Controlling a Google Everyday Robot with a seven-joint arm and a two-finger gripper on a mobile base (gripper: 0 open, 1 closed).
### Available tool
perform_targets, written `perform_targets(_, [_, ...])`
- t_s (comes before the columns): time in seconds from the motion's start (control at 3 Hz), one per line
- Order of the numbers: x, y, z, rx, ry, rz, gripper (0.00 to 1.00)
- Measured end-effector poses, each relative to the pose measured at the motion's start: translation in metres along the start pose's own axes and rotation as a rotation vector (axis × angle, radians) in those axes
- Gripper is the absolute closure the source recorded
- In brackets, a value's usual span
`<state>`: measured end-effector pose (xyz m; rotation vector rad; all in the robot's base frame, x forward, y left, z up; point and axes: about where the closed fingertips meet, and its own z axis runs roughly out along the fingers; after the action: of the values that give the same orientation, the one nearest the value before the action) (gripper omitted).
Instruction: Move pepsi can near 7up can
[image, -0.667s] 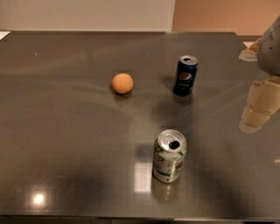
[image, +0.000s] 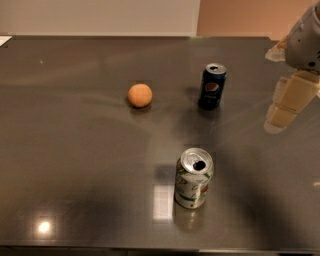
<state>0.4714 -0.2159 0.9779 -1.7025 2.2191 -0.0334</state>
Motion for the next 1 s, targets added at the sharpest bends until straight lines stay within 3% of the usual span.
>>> perform_targets(1.0, [-0.031,-0.084,0.027,-0.032,-0.112,-0.002,0.00])
